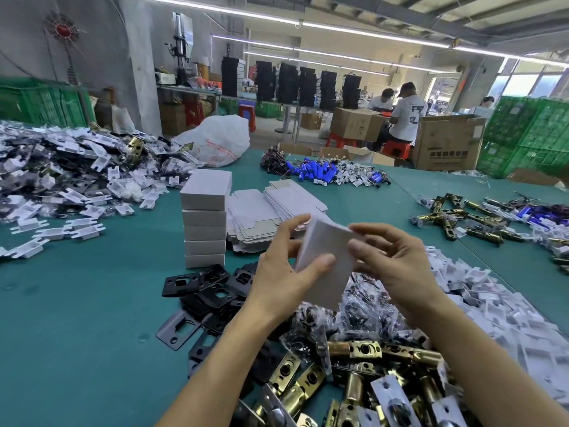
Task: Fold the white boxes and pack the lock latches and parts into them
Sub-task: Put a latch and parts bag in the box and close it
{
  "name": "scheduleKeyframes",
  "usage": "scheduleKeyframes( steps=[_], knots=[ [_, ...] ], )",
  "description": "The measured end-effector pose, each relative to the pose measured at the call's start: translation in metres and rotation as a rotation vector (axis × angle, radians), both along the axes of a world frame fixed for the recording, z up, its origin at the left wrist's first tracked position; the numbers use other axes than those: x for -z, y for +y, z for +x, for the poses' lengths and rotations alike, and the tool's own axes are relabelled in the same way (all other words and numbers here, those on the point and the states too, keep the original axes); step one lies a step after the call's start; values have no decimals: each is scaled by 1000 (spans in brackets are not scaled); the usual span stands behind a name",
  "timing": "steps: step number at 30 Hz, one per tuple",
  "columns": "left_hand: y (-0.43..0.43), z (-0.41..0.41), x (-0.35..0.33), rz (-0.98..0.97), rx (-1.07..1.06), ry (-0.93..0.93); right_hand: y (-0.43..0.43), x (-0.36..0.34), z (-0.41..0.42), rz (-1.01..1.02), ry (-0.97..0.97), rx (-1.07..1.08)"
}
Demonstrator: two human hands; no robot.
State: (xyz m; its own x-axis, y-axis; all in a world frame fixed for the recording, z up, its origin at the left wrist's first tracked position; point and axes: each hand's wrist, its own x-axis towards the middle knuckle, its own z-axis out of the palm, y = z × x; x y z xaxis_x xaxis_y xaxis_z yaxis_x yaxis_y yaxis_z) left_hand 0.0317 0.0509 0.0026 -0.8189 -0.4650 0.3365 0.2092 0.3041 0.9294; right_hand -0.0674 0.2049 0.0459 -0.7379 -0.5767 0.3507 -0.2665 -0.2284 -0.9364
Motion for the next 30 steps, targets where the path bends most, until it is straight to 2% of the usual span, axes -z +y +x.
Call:
scheduleKeyframes(
  steps=[3, 8, 11, 18, 21, 24, 26, 30],
  knots=[
    [3, 1, 0, 38, 113, -124, 0, -7, -4, -100, -128, 74],
    [7, 2, -2, 183, 203, -99, -4, -9, -1, 54, -66, 95],
    [7, 3, -7, 258, 206, -97, -7, -9, 3, 65, -182, 35],
    [4, 2, -22, 513, -151, -103, -17, -2, 13, 132, -534, 43],
    [-1, 2, -24, 461, -206, -144, -25, -1, 18, 82, -580, 108],
    [3, 6, -30, 482, 30, -210, -31, -2, 18, 21, -596, 193],
    [8, 6, -31, 451, 114, -247, -32, 0, 18, 28, -633, 219],
    [5, 5, -26, 341, -9, -309, -33, 7, 24, 134, -716, 163]
  ],
)
